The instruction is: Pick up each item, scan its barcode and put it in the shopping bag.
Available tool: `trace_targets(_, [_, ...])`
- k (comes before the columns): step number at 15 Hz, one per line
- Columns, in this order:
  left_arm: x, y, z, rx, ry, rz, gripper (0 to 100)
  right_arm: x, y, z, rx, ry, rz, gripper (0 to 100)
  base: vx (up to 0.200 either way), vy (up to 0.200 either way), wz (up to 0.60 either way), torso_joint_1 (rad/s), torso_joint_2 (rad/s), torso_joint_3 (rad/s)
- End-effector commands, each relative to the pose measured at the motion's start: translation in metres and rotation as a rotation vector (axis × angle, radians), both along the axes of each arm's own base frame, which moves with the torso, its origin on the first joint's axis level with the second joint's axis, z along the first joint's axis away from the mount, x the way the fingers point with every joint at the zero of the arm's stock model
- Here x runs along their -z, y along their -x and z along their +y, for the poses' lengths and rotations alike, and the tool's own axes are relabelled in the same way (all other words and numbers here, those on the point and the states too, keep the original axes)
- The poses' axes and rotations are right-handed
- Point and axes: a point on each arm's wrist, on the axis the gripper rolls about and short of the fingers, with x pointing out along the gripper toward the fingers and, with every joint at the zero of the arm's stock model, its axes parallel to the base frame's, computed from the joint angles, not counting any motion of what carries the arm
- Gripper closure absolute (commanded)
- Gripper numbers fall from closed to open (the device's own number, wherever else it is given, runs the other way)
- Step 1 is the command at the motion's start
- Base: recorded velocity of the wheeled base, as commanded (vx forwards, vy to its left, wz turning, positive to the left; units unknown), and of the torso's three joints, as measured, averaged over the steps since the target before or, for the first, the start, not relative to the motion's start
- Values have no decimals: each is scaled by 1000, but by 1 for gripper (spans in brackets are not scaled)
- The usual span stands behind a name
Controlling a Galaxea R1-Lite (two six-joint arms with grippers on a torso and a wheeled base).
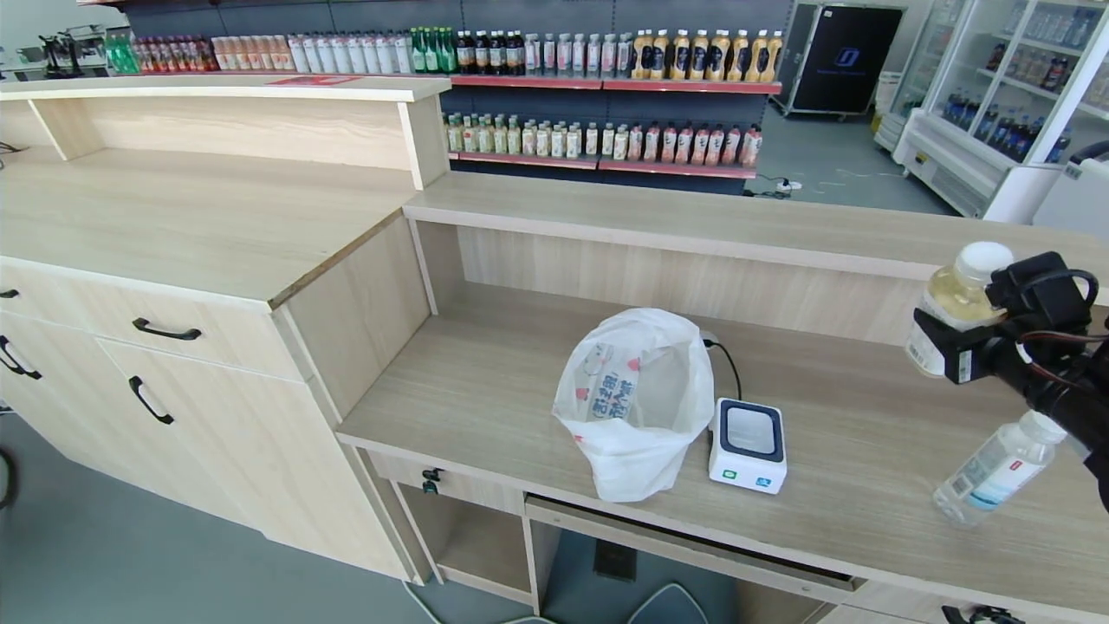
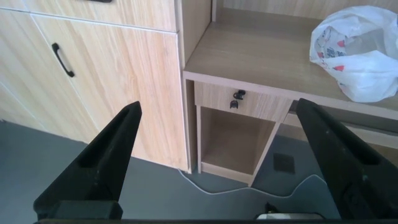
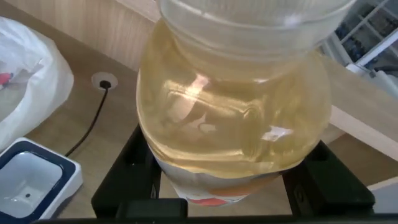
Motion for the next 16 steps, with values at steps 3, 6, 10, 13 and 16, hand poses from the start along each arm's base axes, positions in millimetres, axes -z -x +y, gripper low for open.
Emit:
trace_targets(3, [0, 0, 0, 0, 0, 0, 0, -14, 0, 18, -68, 26, -54, 100, 0, 0, 400, 5, 2, 2])
trace_targets(6, [0, 0, 0, 0, 0, 0, 0, -29, -31, 42, -152, 50, -131, 100, 0, 0, 600, -4, 1, -2])
trace_targets(10, [0, 0, 0, 0, 0, 0, 0, -12, -53, 65, -206, 81, -92, 100, 0, 0, 600, 4, 2, 1])
trace_targets(13, [0, 0, 0, 0, 0, 0, 0, 27, -66, 68, -230, -20, 65, 100, 0, 0, 400, 5, 0, 5])
trace_targets(16, [0, 0, 0, 0, 0, 0, 0, 60, -78, 67, -223, -166, 181, 100, 0, 0, 0, 0, 0, 0])
